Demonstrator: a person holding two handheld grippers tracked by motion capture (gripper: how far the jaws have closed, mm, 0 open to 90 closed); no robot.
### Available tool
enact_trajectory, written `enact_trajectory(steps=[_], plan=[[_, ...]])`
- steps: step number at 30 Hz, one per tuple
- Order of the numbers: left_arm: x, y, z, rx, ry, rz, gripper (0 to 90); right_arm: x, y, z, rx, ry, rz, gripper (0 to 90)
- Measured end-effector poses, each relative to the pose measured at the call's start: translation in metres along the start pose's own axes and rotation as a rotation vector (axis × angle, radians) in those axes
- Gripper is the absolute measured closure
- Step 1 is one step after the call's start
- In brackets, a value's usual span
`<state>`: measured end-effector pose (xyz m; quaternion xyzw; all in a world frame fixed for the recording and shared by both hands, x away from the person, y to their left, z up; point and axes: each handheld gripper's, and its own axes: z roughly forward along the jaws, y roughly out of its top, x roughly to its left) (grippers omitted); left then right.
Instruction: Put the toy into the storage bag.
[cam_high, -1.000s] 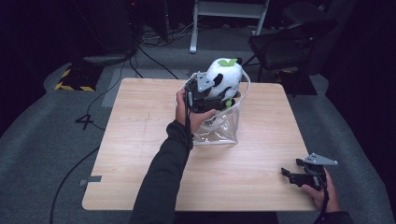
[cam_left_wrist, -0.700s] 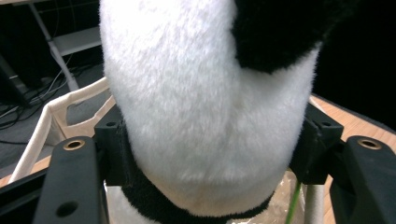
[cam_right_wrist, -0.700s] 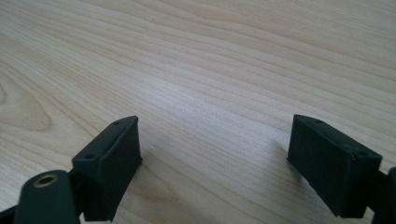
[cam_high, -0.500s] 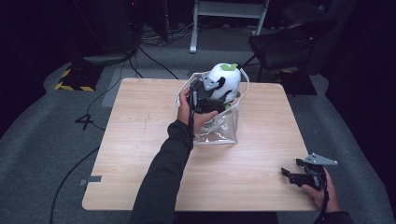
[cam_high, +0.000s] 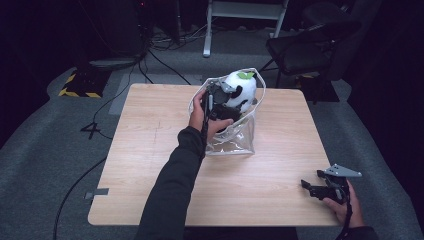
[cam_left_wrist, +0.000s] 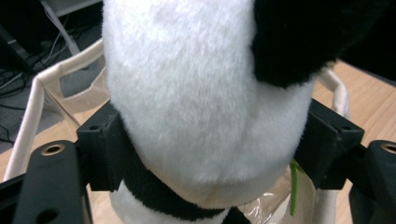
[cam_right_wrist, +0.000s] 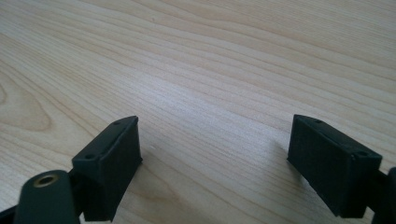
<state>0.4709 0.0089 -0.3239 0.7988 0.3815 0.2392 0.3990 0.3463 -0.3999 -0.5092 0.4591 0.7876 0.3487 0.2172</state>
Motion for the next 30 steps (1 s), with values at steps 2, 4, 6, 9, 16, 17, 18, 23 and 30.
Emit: enact_trajectory(steps=[2,4,6,9,16,17,18,23,30], plan=[[0.0007,0.0001,0.0004,0.011,0.003,0.003,21.7,-0.0001,0.0000,0.0000,0.000,0.001,0.000,17.2],[0.0013,0.0001,0.0013,0.014,0.006,0.002,21.7,0.0000,0.0000,0.0000,0.001,0.001,0.000,17.2],[0.0018,0.0004,0.0023,0.020,0.016,0.004,21.9,0.0000,0.0000,0.0000,0.000,0.001,0.000,17.2],[0.0031,0.0019,0.0006,-0.003,0.011,0.006,24.6,0.0000,0.0000,0.0000,0.000,0.001,0.000,17.2],[-0.0012,0.0052,-0.0003,0.008,0.012,0.035,28.9,0.0000,0.0000,0.0000,0.000,-0.001,-0.001,17.2],[-0.0011,0.0050,0.0000,0.009,0.009,0.034,28.9,0.0000,0.0000,0.0000,0.000,-0.001,-0.001,17.2],[-0.0008,0.0048,0.0005,0.013,0.006,0.036,29.0,0.0000,0.0000,0.0000,0.000,-0.002,0.000,17.2],[-0.0008,0.0043,0.0030,0.024,0.008,0.037,28.8,0.0000,0.0000,0.0000,0.000,-0.001,-0.001,17.2],[0.0012,0.0026,0.0053,0.035,0.011,0.029,27.9,-0.0001,0.0000,0.0000,0.000,-0.001,-0.001,17.2]])
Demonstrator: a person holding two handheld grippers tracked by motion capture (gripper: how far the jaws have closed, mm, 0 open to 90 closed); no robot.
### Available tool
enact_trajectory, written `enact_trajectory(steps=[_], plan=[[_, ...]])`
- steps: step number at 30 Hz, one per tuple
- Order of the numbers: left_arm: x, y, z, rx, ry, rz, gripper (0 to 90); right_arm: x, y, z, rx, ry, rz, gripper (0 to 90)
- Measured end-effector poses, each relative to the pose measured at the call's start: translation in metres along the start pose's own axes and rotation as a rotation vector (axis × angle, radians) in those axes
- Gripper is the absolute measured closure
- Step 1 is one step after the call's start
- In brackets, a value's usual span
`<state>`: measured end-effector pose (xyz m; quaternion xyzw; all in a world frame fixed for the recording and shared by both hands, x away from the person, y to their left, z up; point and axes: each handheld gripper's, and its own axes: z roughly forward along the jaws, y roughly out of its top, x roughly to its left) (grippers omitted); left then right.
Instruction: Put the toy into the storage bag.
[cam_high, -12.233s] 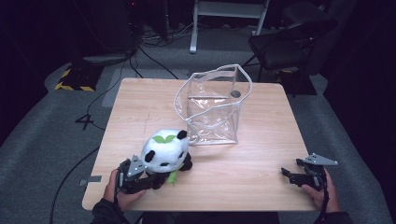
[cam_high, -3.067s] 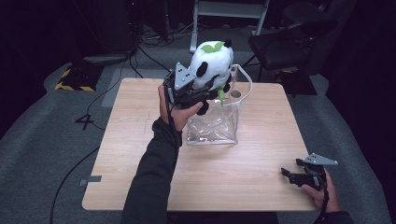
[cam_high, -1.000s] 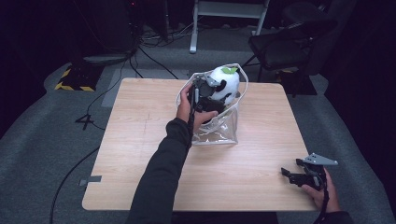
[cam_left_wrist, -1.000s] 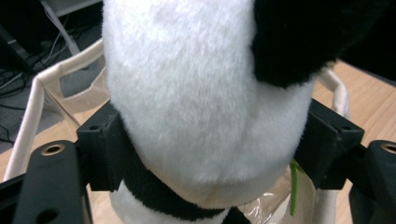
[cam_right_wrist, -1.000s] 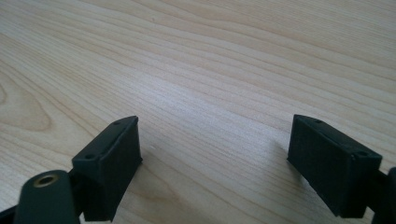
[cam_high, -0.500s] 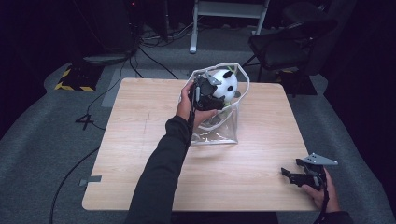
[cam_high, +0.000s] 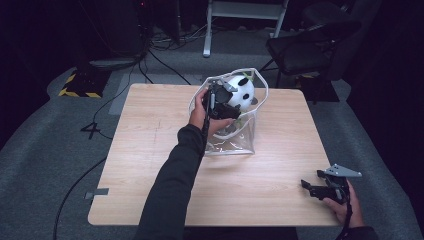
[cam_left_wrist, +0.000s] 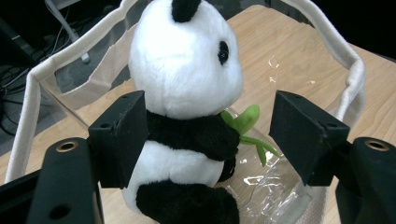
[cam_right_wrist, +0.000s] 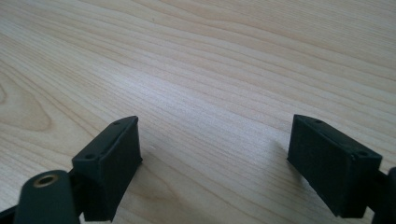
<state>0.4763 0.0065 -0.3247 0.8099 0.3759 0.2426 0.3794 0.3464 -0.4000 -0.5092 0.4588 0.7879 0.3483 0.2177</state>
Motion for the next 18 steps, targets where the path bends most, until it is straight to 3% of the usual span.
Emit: enact_trajectory(steps=[18], plan=[[0.0103,-0.0076,-0.0082,0.024,0.008,-0.002,22.3,0.0001,0.0000,0.0000,0.000,0.000,0.001,17.2]])
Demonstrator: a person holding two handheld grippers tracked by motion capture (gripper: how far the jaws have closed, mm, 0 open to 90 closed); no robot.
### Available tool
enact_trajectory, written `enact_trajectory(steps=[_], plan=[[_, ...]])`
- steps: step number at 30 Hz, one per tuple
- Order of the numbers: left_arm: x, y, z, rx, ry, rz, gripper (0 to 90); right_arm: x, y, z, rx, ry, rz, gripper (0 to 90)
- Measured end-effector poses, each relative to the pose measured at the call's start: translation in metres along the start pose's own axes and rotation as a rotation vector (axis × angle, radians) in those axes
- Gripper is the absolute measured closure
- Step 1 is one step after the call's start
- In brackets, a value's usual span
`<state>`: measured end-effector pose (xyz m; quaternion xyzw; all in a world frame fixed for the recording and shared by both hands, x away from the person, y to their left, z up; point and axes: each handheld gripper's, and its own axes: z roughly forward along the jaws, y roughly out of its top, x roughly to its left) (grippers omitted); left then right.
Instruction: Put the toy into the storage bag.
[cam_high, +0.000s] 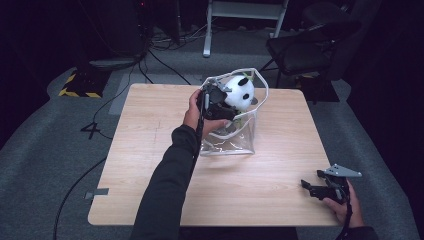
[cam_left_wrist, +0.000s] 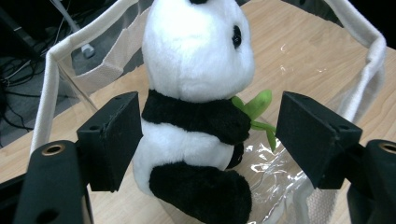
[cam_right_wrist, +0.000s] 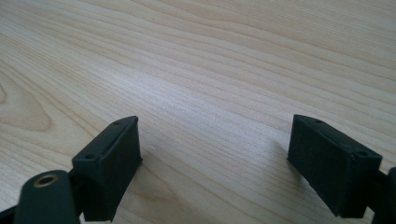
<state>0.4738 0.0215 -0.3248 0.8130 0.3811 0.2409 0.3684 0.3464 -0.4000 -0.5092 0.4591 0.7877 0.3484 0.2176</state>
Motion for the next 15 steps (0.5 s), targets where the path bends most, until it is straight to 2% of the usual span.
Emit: enact_trajectory(steps=[15], plan=[[0.012,-0.011,-0.013,-0.021,0.025,-0.017,17.0,0.000,0.000,0.000,0.000,0.000,0.000,17.2]])
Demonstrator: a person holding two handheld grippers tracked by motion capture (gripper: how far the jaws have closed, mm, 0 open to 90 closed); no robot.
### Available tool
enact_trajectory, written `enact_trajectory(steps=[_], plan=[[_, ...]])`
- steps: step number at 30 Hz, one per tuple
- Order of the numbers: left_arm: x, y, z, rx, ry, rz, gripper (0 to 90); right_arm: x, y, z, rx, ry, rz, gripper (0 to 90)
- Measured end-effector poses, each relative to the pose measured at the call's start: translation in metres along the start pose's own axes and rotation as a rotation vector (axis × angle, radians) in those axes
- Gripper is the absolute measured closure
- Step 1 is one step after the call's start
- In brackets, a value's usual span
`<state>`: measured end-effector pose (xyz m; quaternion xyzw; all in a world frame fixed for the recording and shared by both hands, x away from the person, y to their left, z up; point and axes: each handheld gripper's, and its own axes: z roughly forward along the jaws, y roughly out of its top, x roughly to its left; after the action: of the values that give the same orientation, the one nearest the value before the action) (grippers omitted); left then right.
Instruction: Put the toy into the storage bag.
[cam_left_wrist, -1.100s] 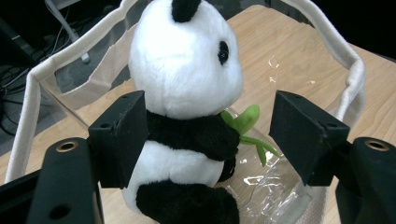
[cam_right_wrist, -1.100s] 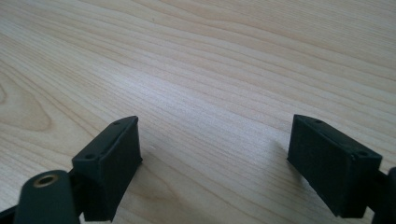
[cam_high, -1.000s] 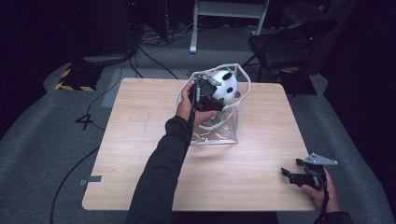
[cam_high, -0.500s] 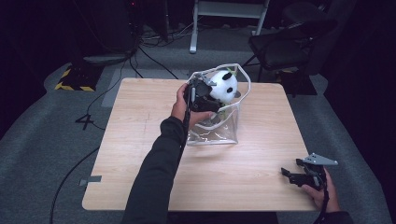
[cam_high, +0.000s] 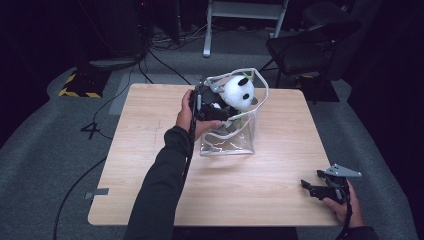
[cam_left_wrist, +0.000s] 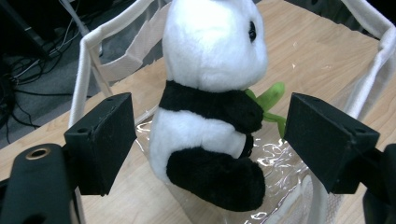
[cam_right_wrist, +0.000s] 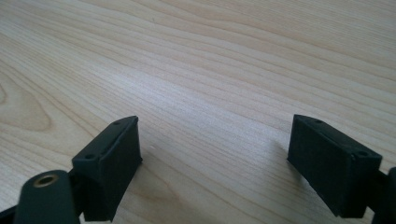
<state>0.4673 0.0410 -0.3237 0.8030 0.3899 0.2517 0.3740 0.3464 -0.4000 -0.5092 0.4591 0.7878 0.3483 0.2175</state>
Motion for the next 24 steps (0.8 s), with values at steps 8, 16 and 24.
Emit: enact_trajectory(steps=[8,16,24], plan=[[0.004,-0.004,-0.008,-0.015,-0.003,0.005,16.4,0.000,0.000,0.000,0.000,0.000,0.000,17.2],[0.007,-0.007,-0.018,-0.027,0.013,0.014,16.2,0.000,0.000,0.000,0.000,0.000,0.000,17.2],[0.011,-0.012,-0.027,-0.028,0.035,0.019,16.2,0.000,0.000,0.000,0.000,0.000,0.000,17.2]])
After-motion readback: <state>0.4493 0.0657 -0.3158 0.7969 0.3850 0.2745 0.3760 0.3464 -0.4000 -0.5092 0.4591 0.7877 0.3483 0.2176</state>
